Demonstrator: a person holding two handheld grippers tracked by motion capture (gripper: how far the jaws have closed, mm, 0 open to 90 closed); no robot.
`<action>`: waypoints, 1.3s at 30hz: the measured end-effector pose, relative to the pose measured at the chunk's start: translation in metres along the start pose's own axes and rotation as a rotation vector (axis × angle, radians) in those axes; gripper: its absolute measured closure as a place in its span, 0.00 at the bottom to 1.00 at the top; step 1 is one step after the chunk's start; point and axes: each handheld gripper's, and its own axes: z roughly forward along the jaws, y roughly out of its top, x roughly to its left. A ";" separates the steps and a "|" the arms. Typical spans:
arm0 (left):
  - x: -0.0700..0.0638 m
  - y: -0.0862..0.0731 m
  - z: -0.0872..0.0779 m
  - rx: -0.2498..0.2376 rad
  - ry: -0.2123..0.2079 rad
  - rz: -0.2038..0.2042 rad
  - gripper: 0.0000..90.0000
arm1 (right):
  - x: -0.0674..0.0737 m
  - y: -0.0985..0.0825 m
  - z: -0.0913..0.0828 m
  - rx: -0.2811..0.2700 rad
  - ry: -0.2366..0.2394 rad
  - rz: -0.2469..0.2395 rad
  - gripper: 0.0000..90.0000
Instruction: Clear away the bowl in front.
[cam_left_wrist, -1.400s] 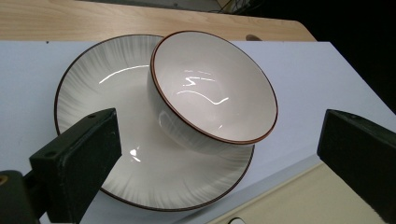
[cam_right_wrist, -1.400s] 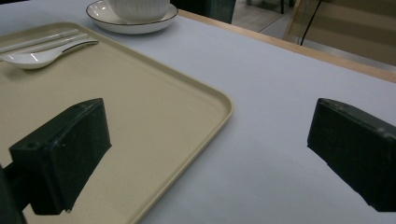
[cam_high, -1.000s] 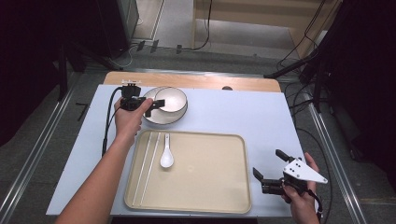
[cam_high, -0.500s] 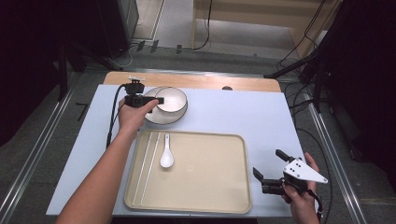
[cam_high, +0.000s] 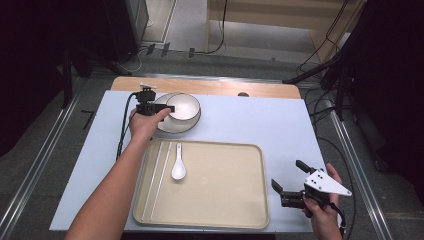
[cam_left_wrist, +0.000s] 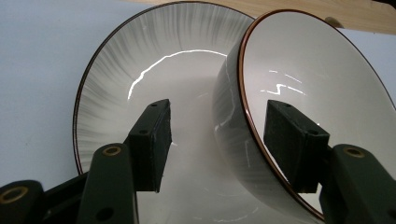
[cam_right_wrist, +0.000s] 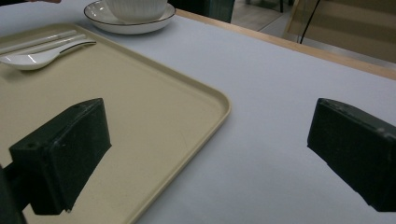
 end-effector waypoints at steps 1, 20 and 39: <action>0.000 0.000 0.000 -0.001 -0.001 -0.002 0.48 | 0.000 0.000 0.000 0.001 0.000 0.002 0.00; 0.002 0.005 0.011 0.032 -0.025 -0.061 0.62 | 0.000 0.000 0.000 0.000 -0.004 0.004 0.00; -0.008 0.007 0.020 0.074 0.029 -0.078 0.84 | -0.001 -0.001 -0.001 -0.001 -0.005 0.005 0.00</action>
